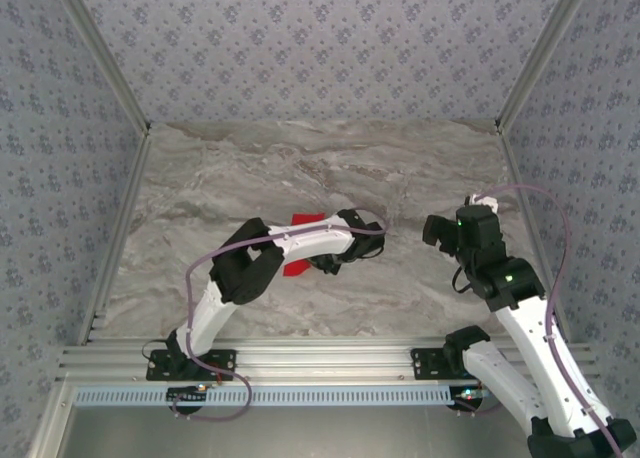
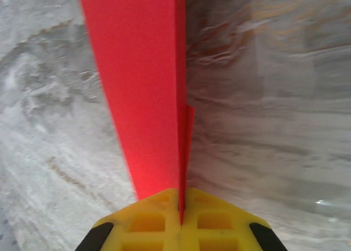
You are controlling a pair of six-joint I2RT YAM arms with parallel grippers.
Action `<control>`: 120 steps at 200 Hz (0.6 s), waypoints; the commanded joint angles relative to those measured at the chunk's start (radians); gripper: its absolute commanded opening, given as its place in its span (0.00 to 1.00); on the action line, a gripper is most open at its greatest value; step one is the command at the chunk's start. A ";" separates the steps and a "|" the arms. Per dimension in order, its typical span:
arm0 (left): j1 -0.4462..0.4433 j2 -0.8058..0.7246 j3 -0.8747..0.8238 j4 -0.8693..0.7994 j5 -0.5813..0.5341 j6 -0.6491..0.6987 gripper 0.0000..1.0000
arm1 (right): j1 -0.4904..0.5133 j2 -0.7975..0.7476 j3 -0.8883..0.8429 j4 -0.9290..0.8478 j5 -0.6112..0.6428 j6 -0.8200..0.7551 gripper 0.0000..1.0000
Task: Fold a paper plane with a square sheet of paper (fold left side to right side)
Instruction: Turn over the paper at the center of the table.
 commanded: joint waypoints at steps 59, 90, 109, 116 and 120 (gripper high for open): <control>-0.001 0.011 0.125 0.122 0.257 0.126 0.32 | -0.021 0.006 -0.035 0.005 -0.038 -0.031 1.00; 0.026 -0.057 0.113 0.214 0.384 0.149 0.46 | -0.030 0.047 -0.037 0.015 -0.095 -0.033 1.00; 0.051 -0.129 0.043 0.293 0.480 0.152 0.56 | -0.031 0.071 -0.041 0.036 -0.142 -0.038 1.00; 0.061 -0.163 0.008 0.331 0.521 0.157 0.58 | -0.031 0.078 -0.045 0.048 -0.162 -0.042 1.00; 0.064 -0.186 -0.014 0.353 0.537 0.157 0.60 | -0.032 0.083 -0.047 0.057 -0.178 -0.045 1.00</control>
